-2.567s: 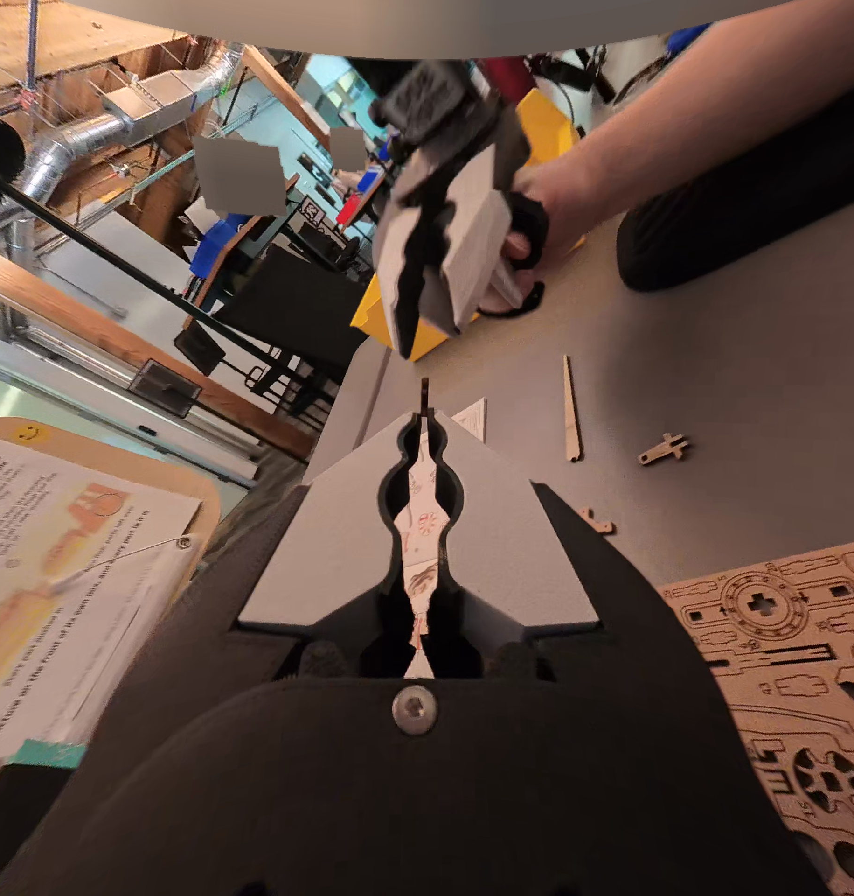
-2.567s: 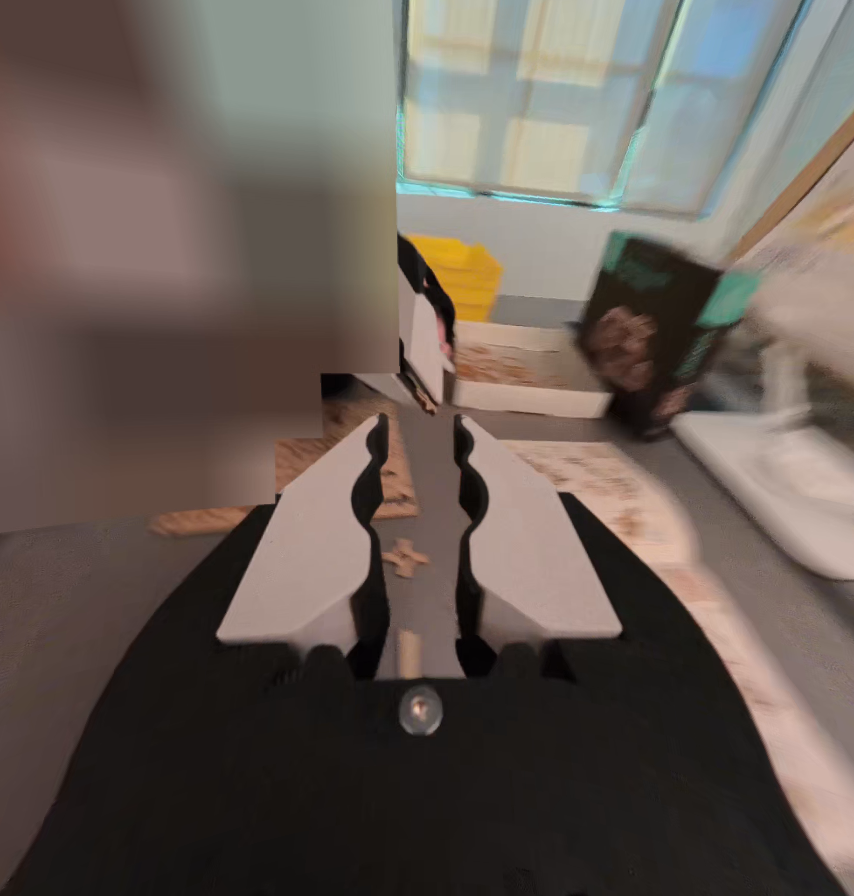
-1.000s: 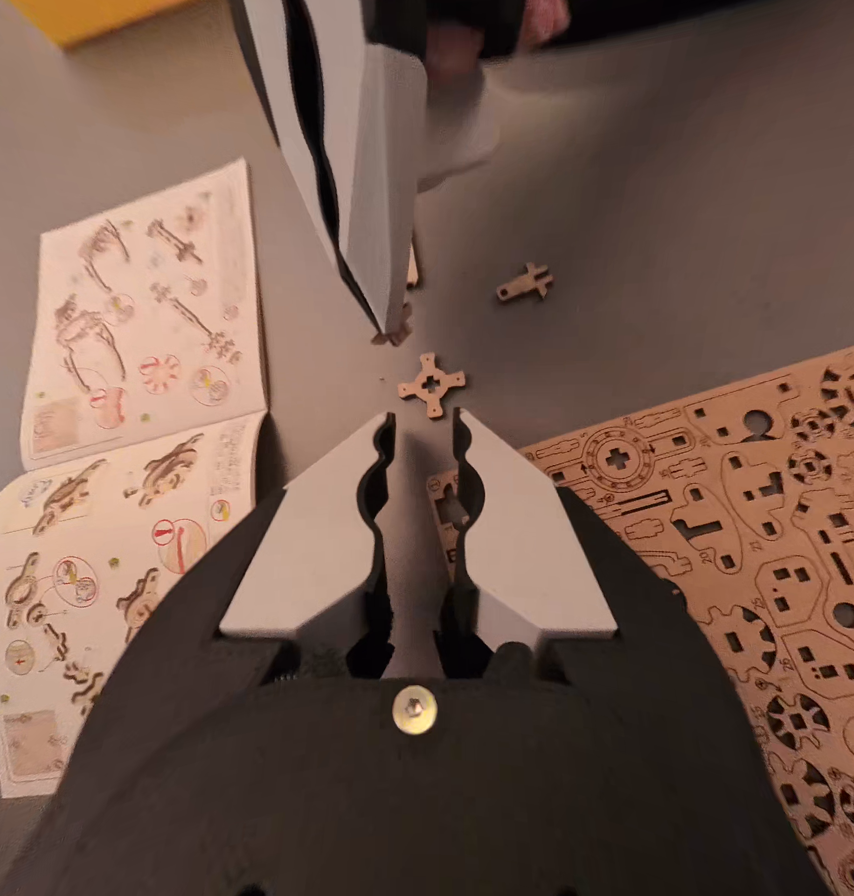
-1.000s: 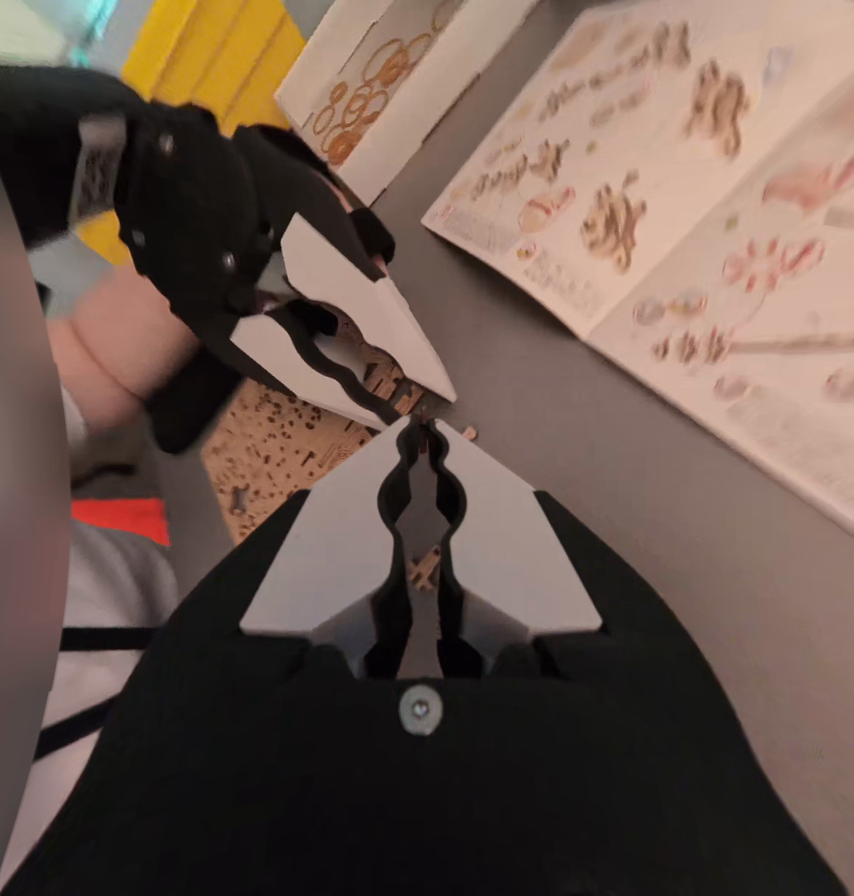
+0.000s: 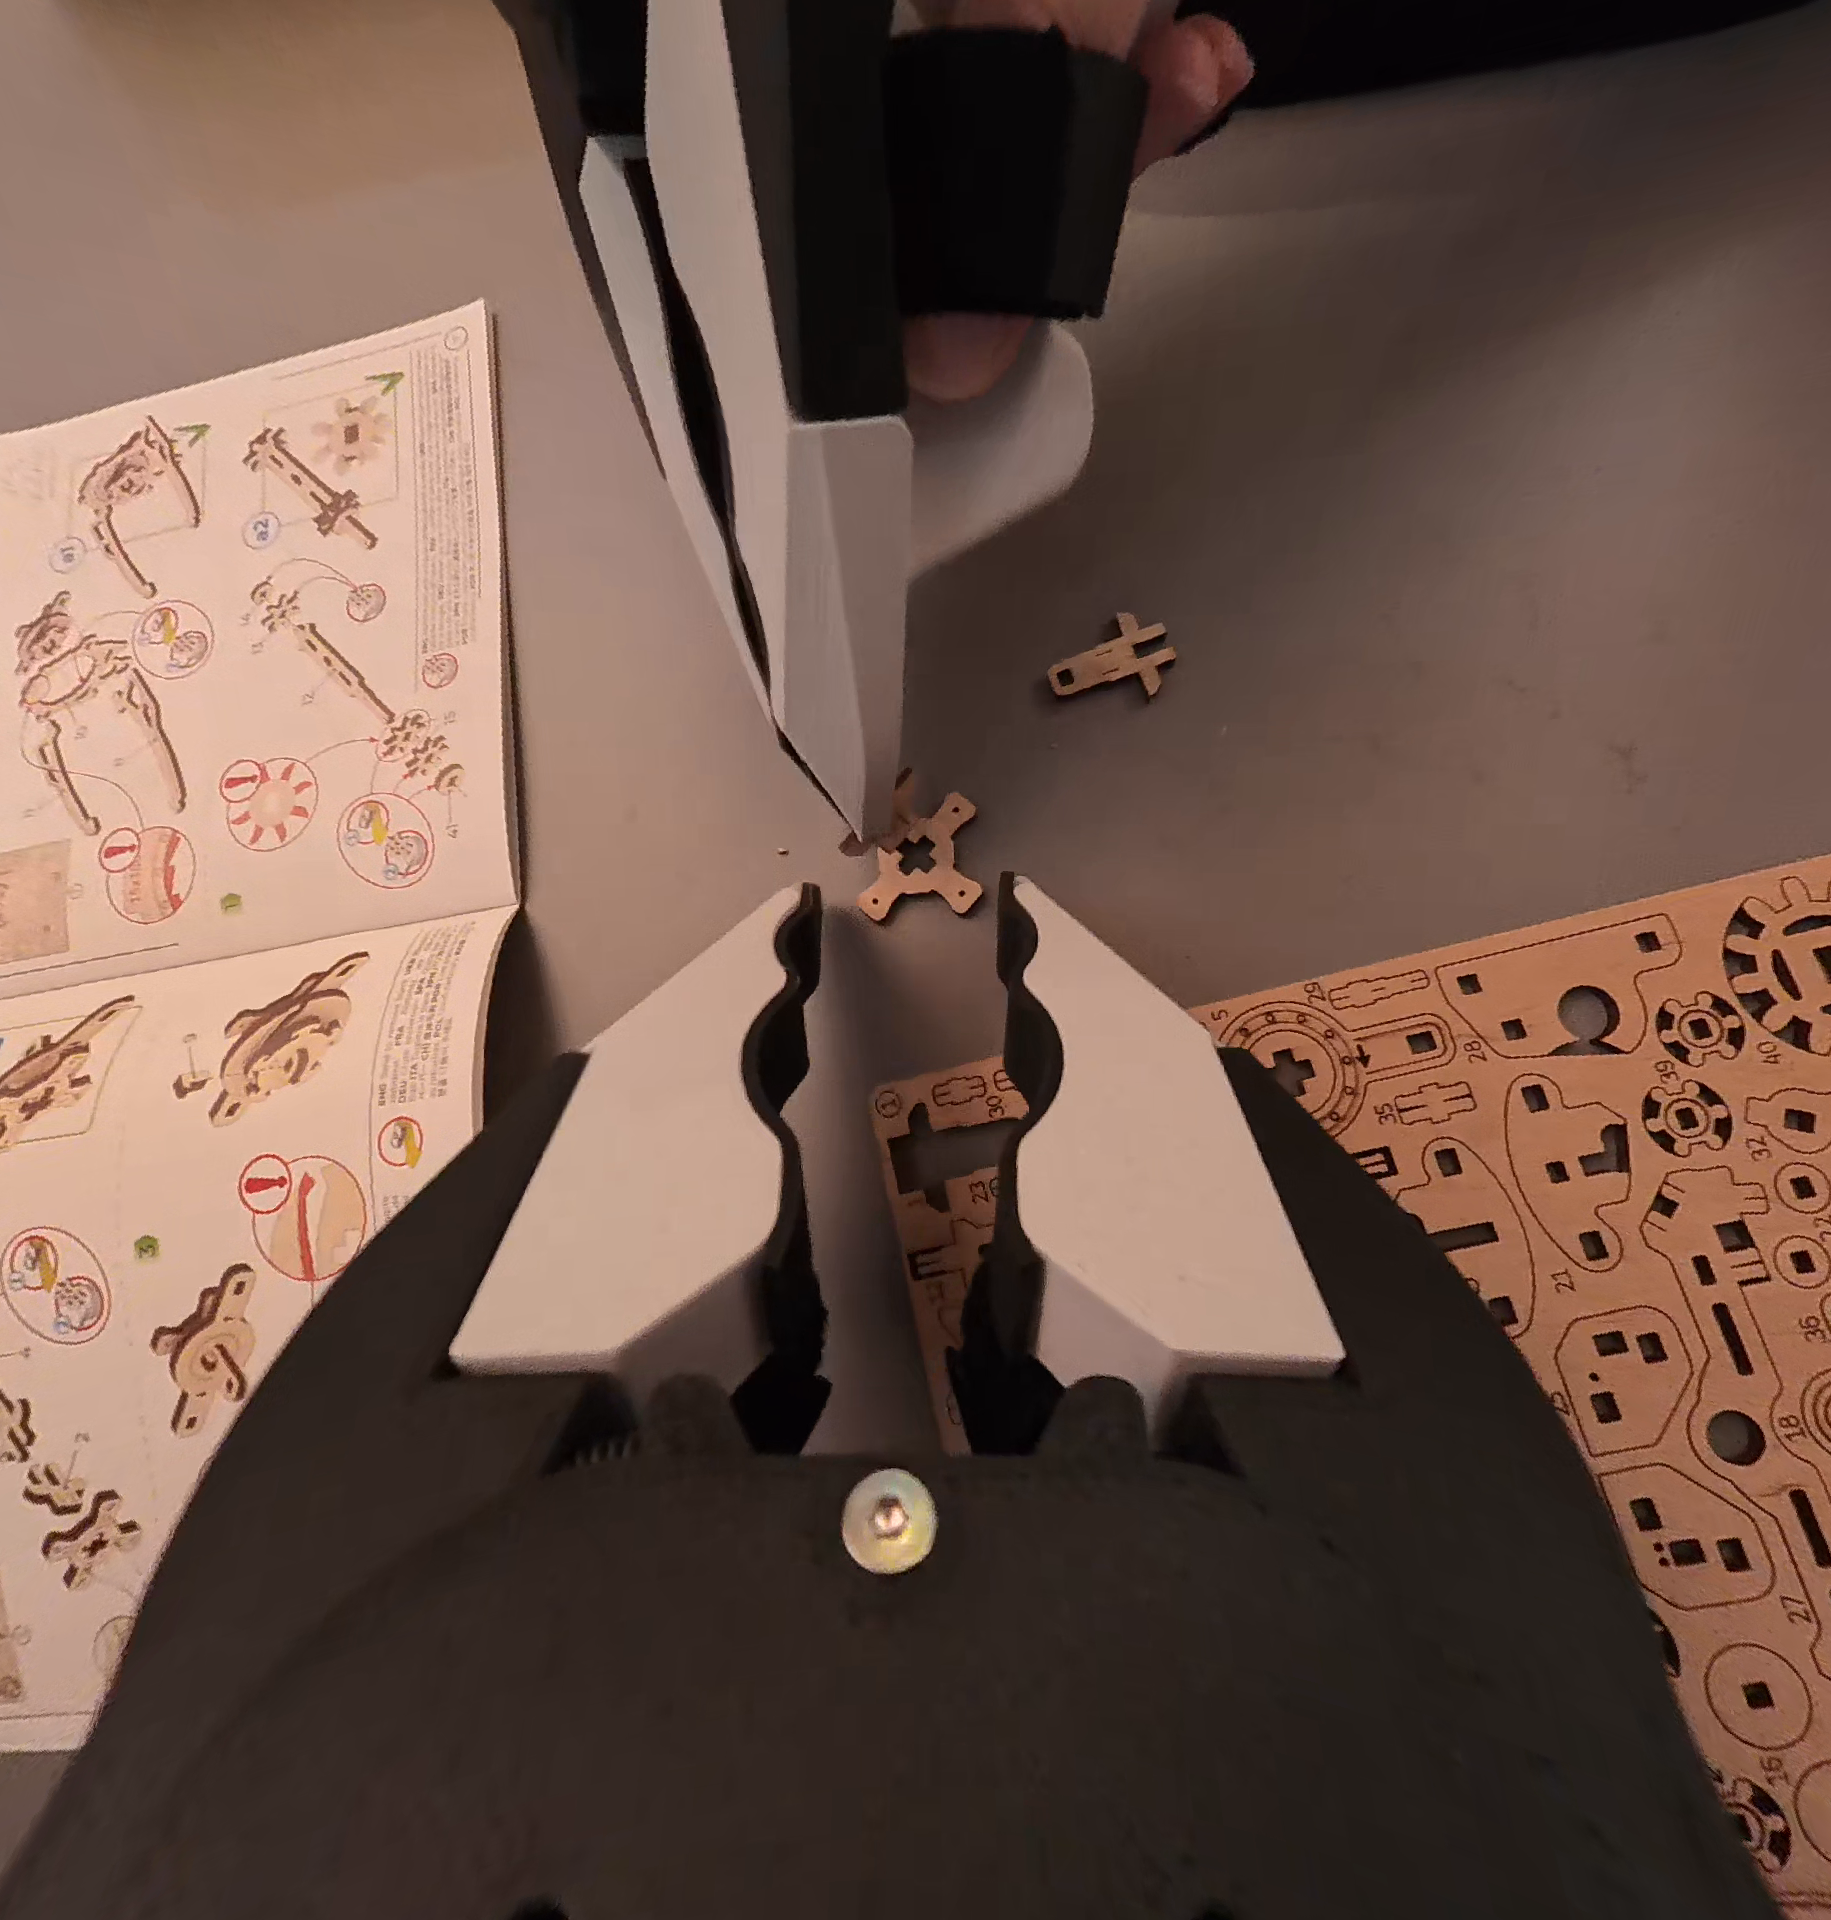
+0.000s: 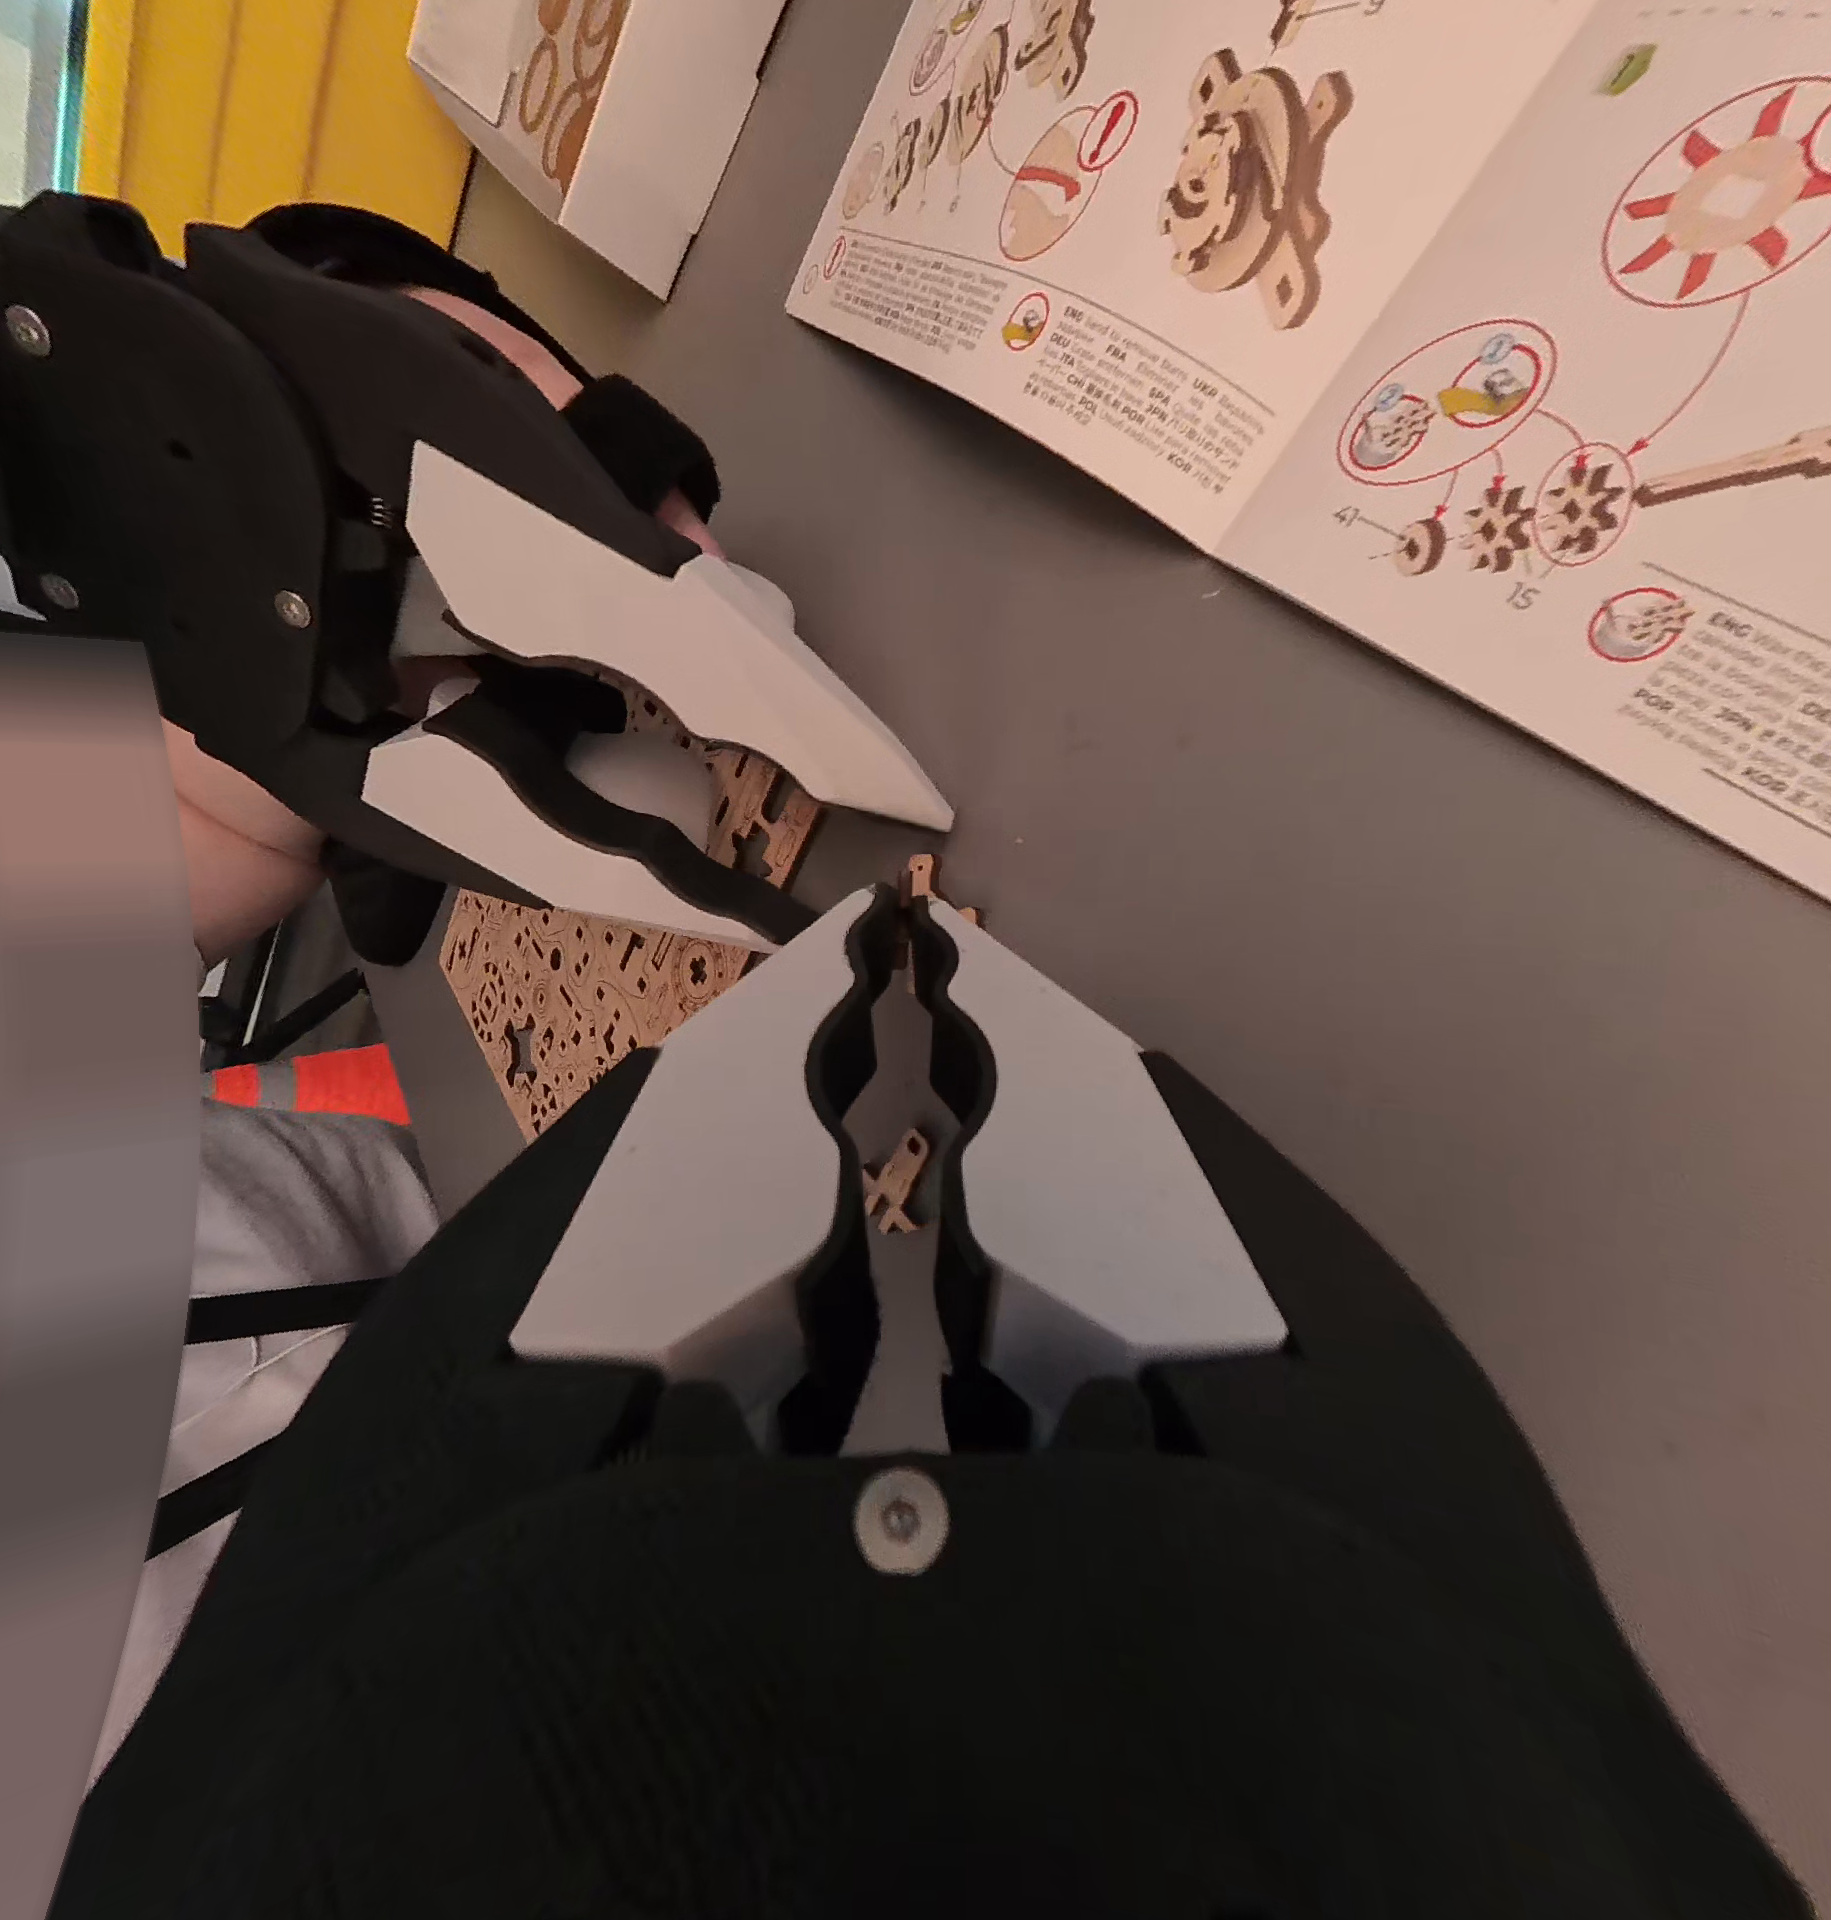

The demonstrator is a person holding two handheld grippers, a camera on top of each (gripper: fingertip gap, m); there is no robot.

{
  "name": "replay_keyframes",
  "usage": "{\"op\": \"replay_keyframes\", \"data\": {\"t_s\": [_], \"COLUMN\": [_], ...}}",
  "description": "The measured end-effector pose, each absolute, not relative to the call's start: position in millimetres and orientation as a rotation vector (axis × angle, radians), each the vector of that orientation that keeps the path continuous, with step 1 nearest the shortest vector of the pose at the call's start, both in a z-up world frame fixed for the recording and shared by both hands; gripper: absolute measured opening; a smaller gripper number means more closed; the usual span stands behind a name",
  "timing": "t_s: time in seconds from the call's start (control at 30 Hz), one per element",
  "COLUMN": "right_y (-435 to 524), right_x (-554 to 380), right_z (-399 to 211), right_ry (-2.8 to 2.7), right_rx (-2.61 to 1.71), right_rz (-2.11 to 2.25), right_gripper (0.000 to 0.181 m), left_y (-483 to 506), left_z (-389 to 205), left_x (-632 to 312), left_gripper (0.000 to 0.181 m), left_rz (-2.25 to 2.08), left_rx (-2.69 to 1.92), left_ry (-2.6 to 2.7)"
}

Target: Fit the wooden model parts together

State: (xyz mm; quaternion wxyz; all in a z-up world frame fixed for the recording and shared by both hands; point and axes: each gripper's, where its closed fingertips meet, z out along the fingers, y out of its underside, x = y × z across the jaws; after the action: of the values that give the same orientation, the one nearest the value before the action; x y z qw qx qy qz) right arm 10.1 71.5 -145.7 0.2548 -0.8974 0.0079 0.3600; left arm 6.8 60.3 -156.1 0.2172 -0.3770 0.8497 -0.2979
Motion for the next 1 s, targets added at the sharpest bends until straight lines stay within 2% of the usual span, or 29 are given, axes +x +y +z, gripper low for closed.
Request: {"op": "replay_keyframes", "data": {"t_s": [1.0], "right_y": [70.8], "right_x": [4.4], "right_z": [-152.5], "right_ry": [-0.031], "right_rx": [-2.439], "right_rz": [0.899], "right_gripper": [0.000], "left_y": [57.1], "left_z": [-157.8], "left_x": [3.0], "left_gripper": [0.025], "left_rz": [-0.903], "left_rx": [-1.070], "left_ry": [2.376]}}
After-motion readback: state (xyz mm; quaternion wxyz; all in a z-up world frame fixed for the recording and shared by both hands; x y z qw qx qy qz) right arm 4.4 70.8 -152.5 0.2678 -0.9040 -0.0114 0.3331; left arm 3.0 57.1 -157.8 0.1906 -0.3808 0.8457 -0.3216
